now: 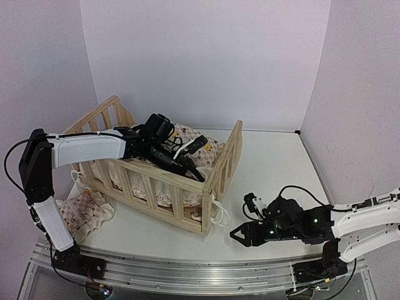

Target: Set up the pet bed

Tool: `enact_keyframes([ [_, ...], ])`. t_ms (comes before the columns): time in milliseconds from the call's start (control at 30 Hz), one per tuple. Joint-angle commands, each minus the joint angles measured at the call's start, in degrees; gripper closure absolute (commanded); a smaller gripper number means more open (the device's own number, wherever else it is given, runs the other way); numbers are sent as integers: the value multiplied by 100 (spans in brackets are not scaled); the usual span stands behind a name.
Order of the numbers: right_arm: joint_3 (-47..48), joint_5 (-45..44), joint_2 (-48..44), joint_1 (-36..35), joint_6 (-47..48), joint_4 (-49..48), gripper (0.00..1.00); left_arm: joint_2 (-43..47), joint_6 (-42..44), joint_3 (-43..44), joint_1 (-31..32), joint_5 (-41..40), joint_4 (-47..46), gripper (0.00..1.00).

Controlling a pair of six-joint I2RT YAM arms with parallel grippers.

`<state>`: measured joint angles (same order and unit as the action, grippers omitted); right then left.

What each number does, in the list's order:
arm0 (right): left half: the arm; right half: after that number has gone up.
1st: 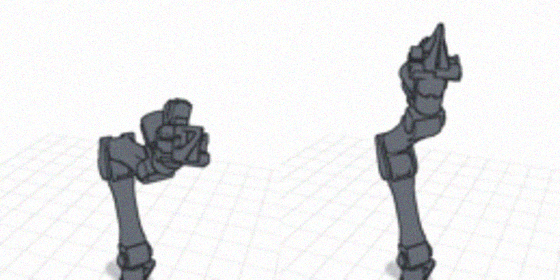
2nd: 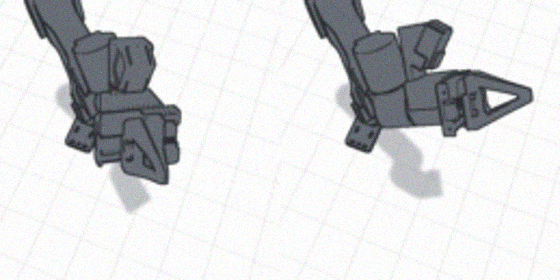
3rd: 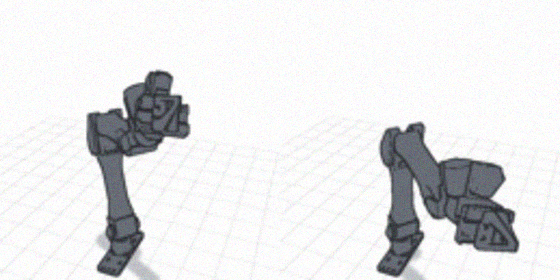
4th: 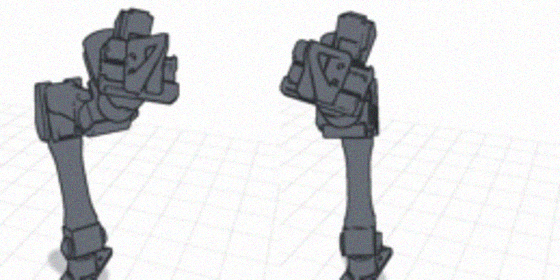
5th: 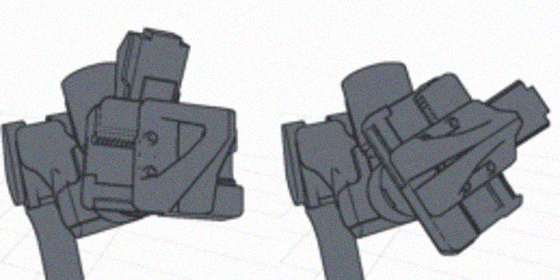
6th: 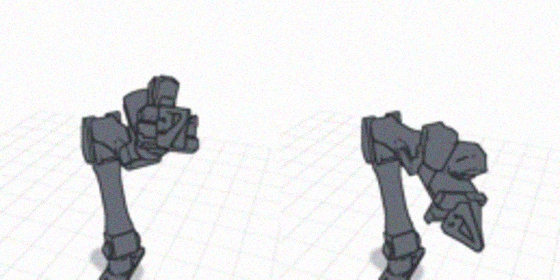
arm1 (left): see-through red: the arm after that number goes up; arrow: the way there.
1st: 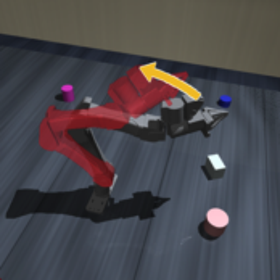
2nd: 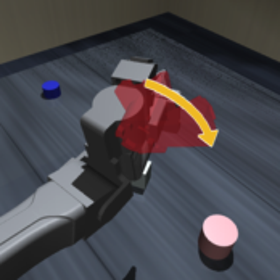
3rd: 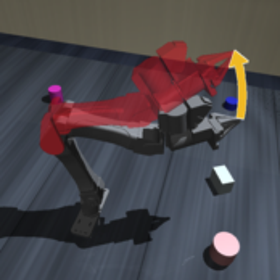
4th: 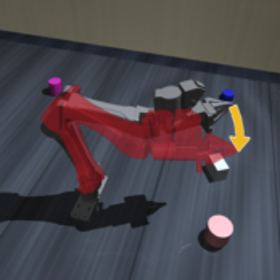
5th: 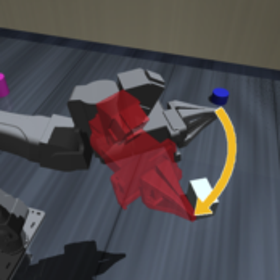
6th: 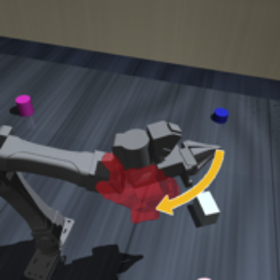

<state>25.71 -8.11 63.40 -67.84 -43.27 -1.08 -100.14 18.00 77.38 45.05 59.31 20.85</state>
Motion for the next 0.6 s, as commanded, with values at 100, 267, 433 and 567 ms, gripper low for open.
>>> enact_keyframes([
  [100, -205, 231, 639, -29, 1040, -2245, 43, 230, -17, 18, -13, 4, -142, 100],
  [267, -432, -332, 694, -34, 1172, -3039, 46, 217, -21, 22, -16, 3, -155, 100],
  [433, -479, -596, 818, -27, 1181, -3253, 75, 197, -19, 37, -12, 24, -142, 100],
  [567, -437, -857, 546, -28, 1133, -2651, 95, 210, 129, 84, -37, -20, 30, 100],
])
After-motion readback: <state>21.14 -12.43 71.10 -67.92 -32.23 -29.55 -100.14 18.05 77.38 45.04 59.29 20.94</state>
